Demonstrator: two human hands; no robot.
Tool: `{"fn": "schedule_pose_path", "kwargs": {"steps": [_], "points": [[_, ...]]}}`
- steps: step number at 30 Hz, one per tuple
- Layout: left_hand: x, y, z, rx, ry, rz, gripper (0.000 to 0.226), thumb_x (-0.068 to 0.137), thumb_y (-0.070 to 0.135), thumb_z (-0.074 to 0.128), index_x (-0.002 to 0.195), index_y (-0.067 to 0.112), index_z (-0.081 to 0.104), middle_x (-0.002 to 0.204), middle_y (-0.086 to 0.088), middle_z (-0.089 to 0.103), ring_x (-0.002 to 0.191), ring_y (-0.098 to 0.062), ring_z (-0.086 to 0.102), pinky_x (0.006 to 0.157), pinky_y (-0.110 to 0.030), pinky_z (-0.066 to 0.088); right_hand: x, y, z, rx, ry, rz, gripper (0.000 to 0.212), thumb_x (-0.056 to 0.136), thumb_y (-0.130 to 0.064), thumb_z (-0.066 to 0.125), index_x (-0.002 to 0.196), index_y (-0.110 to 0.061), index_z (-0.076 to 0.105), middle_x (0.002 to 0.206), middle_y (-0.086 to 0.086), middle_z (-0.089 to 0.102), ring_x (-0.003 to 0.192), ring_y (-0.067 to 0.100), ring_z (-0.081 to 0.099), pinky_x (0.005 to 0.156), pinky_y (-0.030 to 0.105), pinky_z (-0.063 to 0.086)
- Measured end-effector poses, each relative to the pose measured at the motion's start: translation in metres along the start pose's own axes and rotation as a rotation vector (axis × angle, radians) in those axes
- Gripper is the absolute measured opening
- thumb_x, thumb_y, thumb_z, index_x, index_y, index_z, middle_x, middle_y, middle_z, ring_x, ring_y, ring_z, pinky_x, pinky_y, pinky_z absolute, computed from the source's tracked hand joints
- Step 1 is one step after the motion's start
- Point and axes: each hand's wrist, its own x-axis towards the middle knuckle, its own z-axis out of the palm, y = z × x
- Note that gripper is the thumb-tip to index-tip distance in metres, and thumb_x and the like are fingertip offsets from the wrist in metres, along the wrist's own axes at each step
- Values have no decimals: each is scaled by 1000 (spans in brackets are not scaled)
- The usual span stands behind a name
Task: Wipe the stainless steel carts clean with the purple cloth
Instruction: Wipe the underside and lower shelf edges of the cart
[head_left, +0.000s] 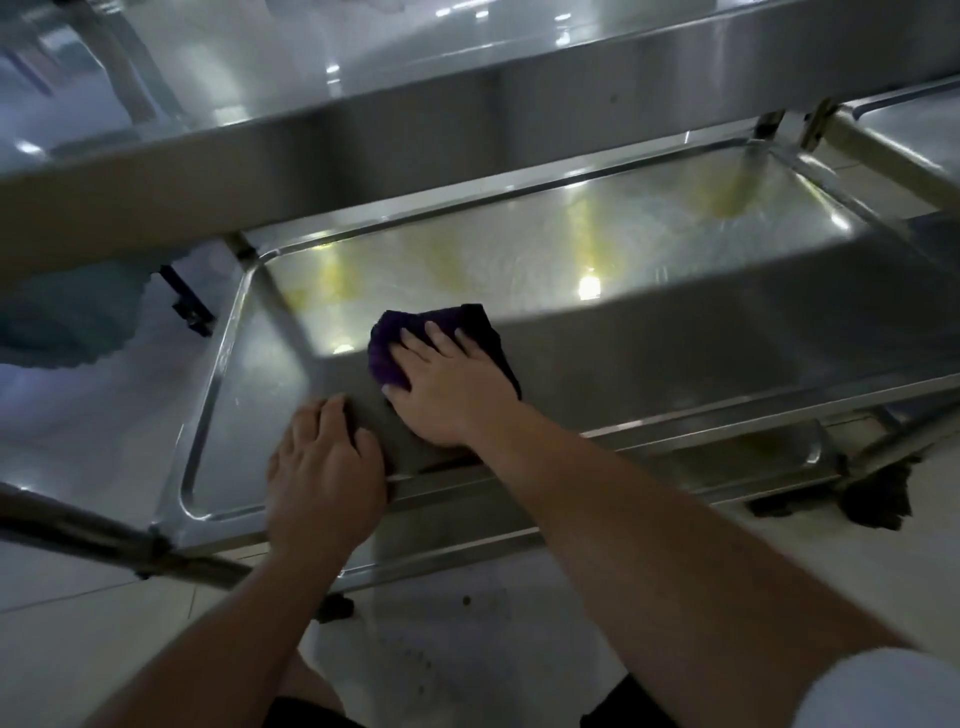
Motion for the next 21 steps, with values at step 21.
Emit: {"fn": "schedule_pose_path", "kwargs": {"steps": [21], "points": [[0,-1,1,-110,27,-3,71,104,43,32,167,14,16,171,-13,28,158,-30,25,129,-46,20,44,-21,0,42,124,217,67,107,-51,24,165,-18,17,173,2,11,159,27,3,127,48,1]]}}
